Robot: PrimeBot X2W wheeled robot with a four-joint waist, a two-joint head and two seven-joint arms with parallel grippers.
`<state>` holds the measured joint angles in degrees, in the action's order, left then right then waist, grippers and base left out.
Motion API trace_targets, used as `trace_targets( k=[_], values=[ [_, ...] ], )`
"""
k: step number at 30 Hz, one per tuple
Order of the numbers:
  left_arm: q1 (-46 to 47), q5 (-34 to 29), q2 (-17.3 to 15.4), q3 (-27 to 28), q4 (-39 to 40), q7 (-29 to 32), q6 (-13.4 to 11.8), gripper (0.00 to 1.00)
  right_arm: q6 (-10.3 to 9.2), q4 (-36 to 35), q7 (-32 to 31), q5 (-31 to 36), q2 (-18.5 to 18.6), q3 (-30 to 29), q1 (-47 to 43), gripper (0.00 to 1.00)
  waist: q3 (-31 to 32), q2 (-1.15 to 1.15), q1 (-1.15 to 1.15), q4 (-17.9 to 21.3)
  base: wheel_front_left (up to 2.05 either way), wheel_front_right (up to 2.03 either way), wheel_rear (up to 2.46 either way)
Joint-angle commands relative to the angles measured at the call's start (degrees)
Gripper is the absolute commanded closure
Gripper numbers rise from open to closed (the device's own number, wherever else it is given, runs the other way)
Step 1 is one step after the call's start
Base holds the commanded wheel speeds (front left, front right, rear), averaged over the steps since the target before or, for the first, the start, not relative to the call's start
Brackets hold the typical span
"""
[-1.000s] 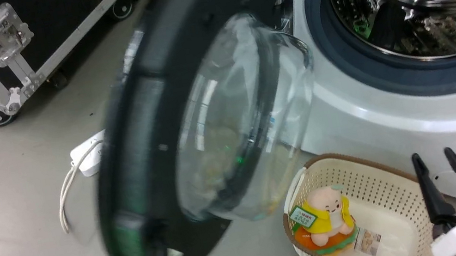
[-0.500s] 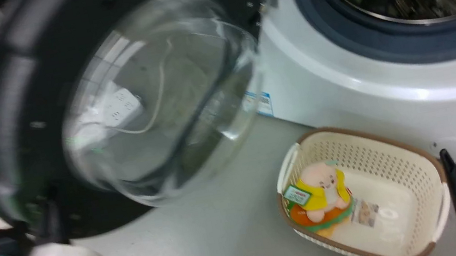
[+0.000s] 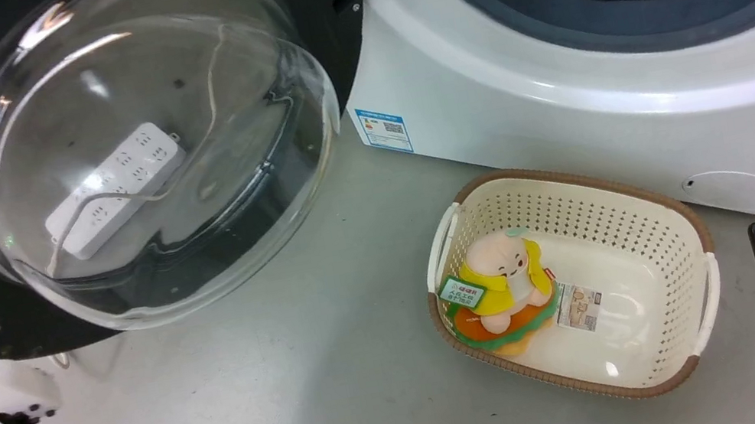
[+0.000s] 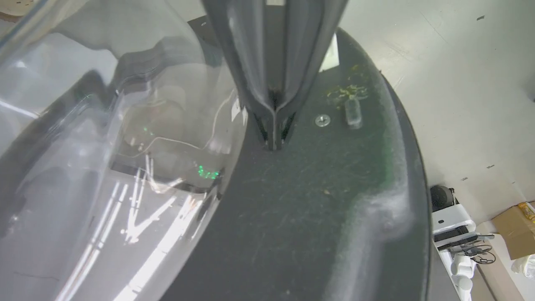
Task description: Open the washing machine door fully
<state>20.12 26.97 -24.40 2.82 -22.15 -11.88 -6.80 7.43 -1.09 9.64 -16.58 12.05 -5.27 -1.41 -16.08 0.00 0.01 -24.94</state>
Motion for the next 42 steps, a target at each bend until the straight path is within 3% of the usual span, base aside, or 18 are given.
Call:
trace_targets(
  k=[1, 9, 17, 26, 35, 42],
  values=[
    [0.8, 0.17, -0.45, 0.33, -0.42, -0.49, 0.19, 1.0, 0.06, -0.5, -0.15, 0.33, 0.25, -0.08, 0.84, 0.0, 0.01, 0.0, -0.01, 0.06, 0.0, 0.0, 0.0],
    [1.52, -0.94, -0.27, -0.35, -1.27, -2.37, 1.51, 1.0, 0.06, -0.19, 0.26, 0.35, -0.84, -0.31, 1.2, 0.0, 2.6, 0.0, -0.01, 0.37, 0.0, 0.0, 0.0],
    [-1.99, -5.68, 2.48, -6.07, 9.21, -2.88, 1.83, 1.0, 0.06, 1.12, 2.59, 0.4, -2.87, -0.6, 1.87, 0.0, 8.88, 0.0, -0.01, 2.85, 0.0, 0.0, 0.0],
    [-9.76, -8.52, 9.52, -14.74, 20.8, -2.27, -0.18, 1.0, 0.06, -2.25, 4.44, 5.3, -5.01, 1.26, 2.34, 0.0, 14.01, 0.0, -0.01, 11.69, 0.0, 0.0, 0.0],
    [-14.75, -8.77, 13.72, -18.07, 18.81, -2.9, -0.35, 1.0, 0.06, -3.74, 5.02, 10.51, -7.36, 2.66, -0.7, 0.0, 15.75, 0.0, -0.01, 20.84, 0.0, 0.0, 0.0],
    [-17.83, -10.59, 15.66, -16.61, 17.26, -3.09, -1.55, 1.0, 0.06, -2.3, 5.21, 10.56, -8.47, 2.82, -2.82, 0.0, 16.03, 0.0, -0.01, 25.4, 0.0, 0.0, 0.0]
  ],
)
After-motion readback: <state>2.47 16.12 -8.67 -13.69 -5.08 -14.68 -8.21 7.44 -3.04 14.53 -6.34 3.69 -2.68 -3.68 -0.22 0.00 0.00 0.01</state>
